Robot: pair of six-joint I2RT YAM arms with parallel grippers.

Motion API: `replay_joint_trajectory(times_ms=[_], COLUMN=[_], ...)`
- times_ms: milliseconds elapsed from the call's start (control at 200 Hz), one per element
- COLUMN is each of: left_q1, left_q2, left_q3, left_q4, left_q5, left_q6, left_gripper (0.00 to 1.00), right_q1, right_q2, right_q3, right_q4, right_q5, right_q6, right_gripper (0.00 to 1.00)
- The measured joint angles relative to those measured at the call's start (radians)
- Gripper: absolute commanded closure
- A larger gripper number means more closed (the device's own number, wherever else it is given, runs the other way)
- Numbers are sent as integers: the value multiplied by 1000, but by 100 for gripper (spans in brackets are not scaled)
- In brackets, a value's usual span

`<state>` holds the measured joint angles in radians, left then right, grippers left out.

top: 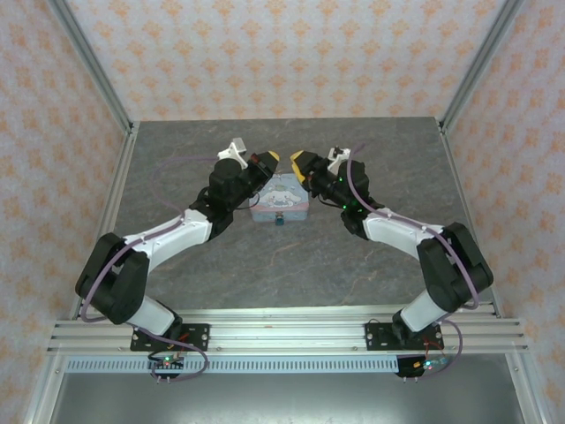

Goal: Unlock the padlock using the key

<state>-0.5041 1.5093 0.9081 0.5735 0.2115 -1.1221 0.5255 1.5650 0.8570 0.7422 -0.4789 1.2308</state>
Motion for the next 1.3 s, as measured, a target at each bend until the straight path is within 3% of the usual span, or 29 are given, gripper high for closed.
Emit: replay_joint_trajectory(times_ms=[540,1031,1296], left_q1=[-19,-26,-26], left_q2=[85,101,104], left_q3=[14,33,34], left_q4=[105,113,112], left_q5=[-52,-74,-94], left_q6=[-109,-120,-121], left_gripper=[100,100,100], right_q1=[33,43,44], right_q2=[48,50,53], right_q3=[10,11,12], right_q4=[60,67,78], right_q5=[0,0,3], right_q6=[34,41,50], right_gripper=[70,76,99])
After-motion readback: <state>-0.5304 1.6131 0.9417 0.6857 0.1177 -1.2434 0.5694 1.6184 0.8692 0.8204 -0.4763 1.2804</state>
